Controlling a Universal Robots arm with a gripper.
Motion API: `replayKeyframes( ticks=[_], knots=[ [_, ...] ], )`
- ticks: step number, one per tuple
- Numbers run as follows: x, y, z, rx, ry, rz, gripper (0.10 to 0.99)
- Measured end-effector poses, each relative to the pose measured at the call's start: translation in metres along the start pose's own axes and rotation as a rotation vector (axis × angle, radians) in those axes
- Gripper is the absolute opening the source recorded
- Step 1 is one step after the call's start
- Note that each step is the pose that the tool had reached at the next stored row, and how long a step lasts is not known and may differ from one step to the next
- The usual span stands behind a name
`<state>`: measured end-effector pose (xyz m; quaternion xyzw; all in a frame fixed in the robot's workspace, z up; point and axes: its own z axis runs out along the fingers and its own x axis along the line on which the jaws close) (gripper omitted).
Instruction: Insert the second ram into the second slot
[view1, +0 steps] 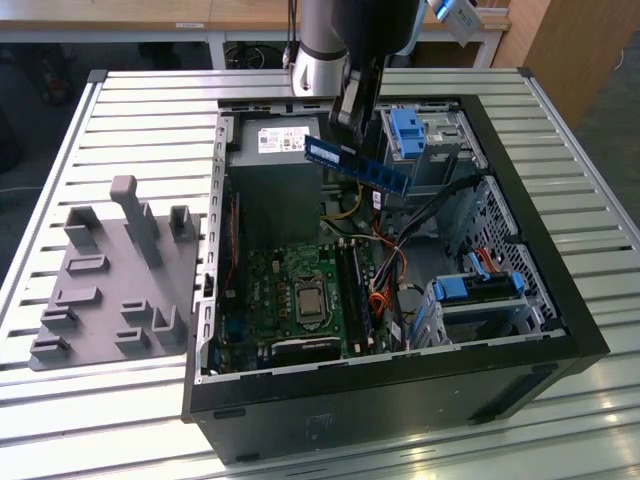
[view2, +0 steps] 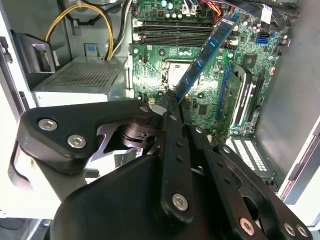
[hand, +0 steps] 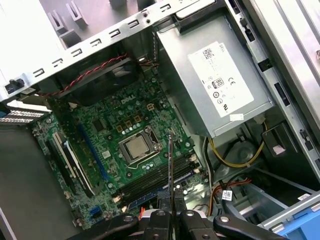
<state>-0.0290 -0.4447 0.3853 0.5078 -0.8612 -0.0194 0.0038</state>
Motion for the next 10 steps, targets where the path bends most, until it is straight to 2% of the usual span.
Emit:
replayKeyframes(
  ticks=[10],
  knots=[
    [0.0000,0.0000,0.0000,0.001,-0.0016,0.046,0.137]
  ],
)
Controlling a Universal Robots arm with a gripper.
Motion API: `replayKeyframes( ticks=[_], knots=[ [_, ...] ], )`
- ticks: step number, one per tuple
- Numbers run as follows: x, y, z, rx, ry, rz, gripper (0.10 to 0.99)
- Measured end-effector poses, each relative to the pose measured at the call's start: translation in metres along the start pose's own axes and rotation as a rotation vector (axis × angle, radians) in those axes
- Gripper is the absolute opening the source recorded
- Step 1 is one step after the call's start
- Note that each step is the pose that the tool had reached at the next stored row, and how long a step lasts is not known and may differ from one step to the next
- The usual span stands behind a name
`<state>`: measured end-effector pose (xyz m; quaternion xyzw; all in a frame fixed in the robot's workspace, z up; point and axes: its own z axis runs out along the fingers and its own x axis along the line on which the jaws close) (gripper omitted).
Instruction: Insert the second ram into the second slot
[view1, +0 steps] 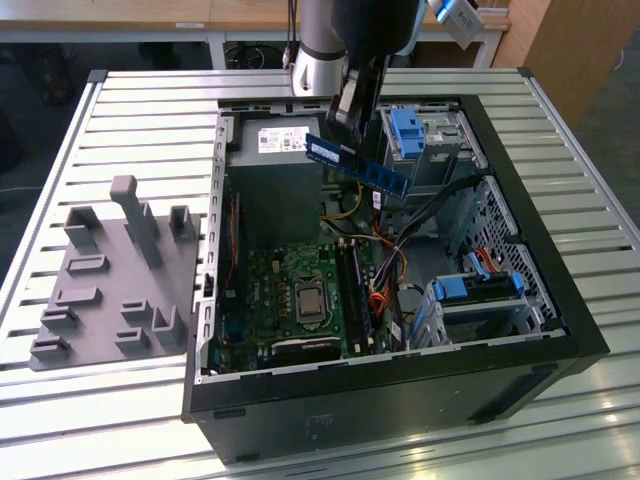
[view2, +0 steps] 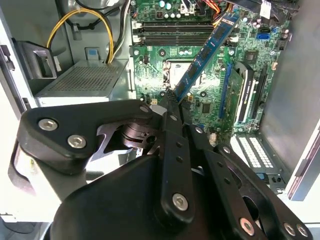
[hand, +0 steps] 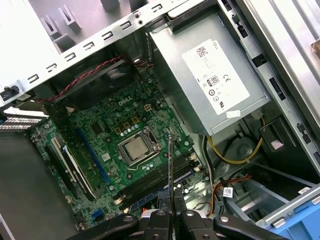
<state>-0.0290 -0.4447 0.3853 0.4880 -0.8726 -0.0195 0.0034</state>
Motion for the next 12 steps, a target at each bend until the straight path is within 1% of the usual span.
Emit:
replayKeyframes(
  ticks=[12],
  knots=[
    [0.0000,0.0000,0.0000,0.001,-0.0020,0.053,0.137]
  ],
)
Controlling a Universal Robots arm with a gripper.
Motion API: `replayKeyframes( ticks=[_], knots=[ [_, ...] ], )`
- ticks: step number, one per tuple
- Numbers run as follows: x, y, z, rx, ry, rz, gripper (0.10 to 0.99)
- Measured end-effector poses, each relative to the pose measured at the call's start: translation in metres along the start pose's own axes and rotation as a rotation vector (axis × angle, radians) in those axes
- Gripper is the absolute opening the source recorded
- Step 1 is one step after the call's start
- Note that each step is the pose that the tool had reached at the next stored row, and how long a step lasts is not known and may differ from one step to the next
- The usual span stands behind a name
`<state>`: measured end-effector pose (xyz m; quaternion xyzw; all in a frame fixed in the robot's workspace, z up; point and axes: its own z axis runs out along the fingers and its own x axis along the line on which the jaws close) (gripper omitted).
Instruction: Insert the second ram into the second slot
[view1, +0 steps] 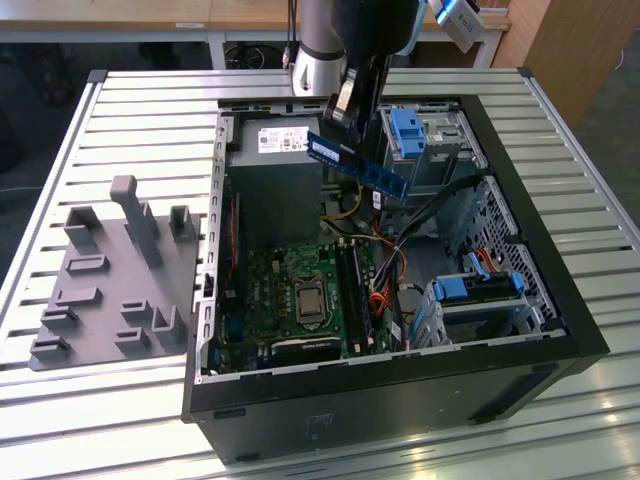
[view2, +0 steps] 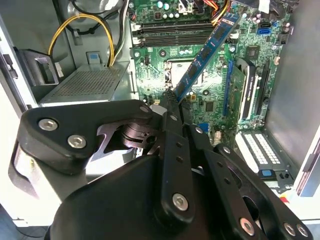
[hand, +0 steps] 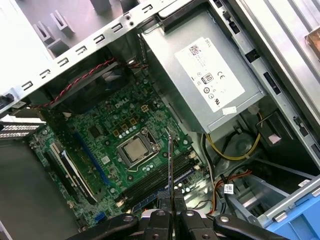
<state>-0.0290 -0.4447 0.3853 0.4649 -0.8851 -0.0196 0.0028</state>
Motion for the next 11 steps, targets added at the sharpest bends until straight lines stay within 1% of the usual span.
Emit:
replayKeyframes(
  ticks=[11],
  knots=[
    [0.0000,0.0000,0.0000,0.001,-0.0016,0.045,0.137]
  ],
)
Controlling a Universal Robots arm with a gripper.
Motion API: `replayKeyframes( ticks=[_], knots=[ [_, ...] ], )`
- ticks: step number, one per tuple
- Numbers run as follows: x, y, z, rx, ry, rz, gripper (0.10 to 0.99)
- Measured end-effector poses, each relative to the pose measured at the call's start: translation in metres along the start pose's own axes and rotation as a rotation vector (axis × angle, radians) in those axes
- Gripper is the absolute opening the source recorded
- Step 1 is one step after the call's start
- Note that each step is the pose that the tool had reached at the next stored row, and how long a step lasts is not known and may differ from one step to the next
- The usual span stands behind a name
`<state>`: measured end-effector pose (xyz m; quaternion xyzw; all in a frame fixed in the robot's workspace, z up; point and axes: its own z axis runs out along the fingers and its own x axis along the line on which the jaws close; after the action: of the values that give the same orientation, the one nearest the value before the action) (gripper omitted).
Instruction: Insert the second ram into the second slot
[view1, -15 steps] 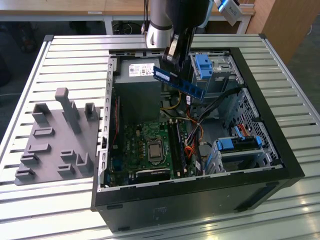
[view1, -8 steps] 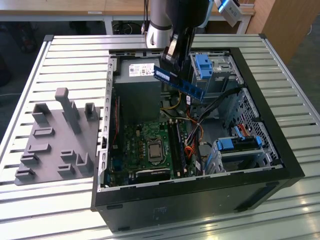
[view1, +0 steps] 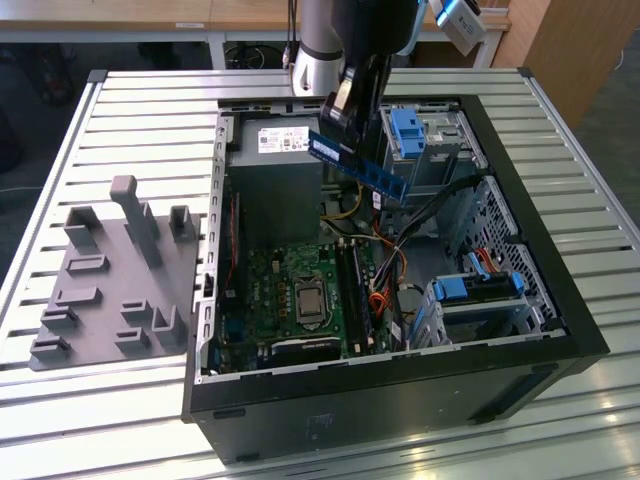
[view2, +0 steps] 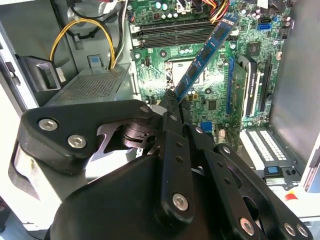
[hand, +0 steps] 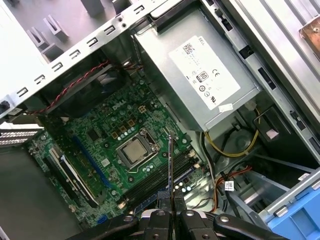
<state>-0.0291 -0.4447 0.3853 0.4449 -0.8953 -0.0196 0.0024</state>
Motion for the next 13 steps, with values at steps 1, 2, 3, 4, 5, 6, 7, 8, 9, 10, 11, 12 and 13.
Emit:
replayKeyframes(
  ticks=[1,2,3,4,5,6,7,8,9,10,11,12,13],
  knots=[
    [0.0000,0.0000,0.0000,0.000,-0.0002,0.004,0.137],
    [0.0000,0.0000,0.0000,0.000,-0.0003,0.008,0.137],
    [0.0000,0.0000,0.0000,0.000,-0.0005,0.011,0.137],
    [0.0000,0.0000,0.0000,0.000,-0.0005,0.015,0.137],
    [0.0000,0.0000,0.0000,0.000,-0.0007,0.019,0.137],
    [0.0000,0.0000,0.0000,0.000,-0.0008,0.022,0.137],
    [0.0000,0.0000,0.0000,0.000,-0.0010,0.025,0.137],
    [0.0000,0.0000,0.0000,0.000,-0.0011,0.029,0.137],
    [0.0000,0.0000,0.0000,0.000,-0.0013,0.033,0.137],
    [0.0000,0.0000,0.0000,0.001,-0.0013,0.036,0.137],
    [0.0000,0.0000,0.0000,0.001,-0.0015,0.040,0.137],
    [0.0000,0.0000,0.0000,0.001,-0.0016,0.043,0.137],
    [0.0000,0.0000,0.0000,0.001,-0.0017,0.047,0.137]
  ],
)
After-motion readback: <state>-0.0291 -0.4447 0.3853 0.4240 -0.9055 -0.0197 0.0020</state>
